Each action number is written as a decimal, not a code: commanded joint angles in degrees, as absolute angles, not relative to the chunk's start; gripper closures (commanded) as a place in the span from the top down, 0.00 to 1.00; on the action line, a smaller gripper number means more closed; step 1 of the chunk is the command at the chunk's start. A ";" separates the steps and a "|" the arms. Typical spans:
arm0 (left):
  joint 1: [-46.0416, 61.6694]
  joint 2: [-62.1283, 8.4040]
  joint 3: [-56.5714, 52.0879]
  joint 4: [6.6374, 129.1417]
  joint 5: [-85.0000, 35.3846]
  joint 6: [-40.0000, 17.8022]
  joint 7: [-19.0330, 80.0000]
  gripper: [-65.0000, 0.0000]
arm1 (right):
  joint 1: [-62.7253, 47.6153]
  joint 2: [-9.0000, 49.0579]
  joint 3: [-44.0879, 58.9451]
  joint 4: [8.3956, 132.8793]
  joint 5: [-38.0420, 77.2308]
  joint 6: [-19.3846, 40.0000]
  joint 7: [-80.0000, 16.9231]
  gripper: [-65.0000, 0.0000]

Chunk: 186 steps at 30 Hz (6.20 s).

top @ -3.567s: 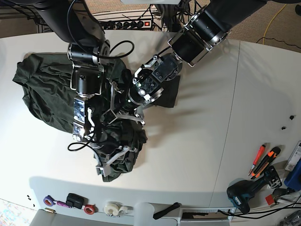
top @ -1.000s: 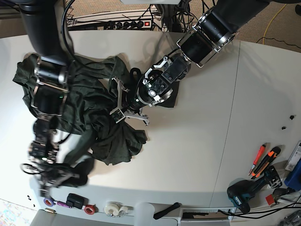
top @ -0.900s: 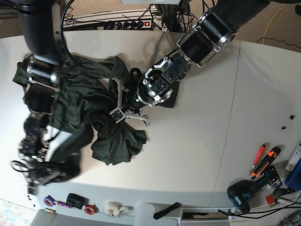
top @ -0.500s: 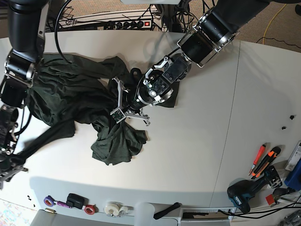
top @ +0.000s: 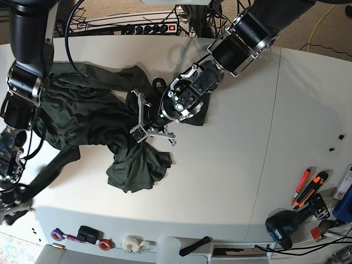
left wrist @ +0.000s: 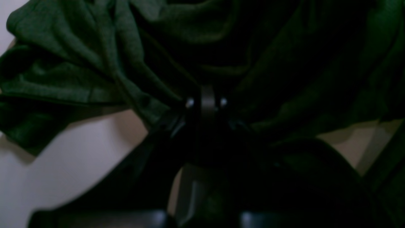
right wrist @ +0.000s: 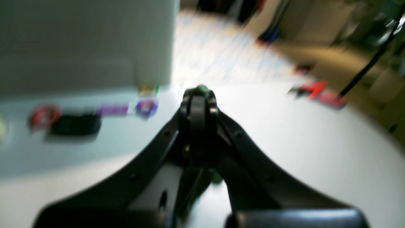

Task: Layout the t-shirt on the table in an organized manner, then fold the t-shirt properly
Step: 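Pull the held fabric with the right gripper toward the table edge, then grasp the shirt fabric with the left gripper near the right gripper, then pull the held fabric away from the right gripper with the left gripper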

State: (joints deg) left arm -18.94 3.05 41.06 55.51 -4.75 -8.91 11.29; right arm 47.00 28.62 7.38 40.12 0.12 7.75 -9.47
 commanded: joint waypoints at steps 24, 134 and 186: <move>-16.05 0.84 41.47 53.30 -1.23 -9.67 26.94 0.01 | 45.30 34.30 10.20 41.45 23.86 37.65 -30.98 0.27; -38.41 9.00 29.21 41.91 -22.15 -23.88 12.45 0.35 | 13.02 29.06 14.31 55.11 38.96 40.00 -42.54 0.27; -32.21 -3.64 2.37 46.92 -52.40 -40.00 31.38 0.00 | 13.02 29.06 14.33 55.11 26.28 30.20 -35.11 0.27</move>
State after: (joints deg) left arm -30.57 -4.19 2.39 45.95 -50.96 -39.13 32.16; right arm 12.53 27.90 14.13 54.87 28.32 31.66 -33.74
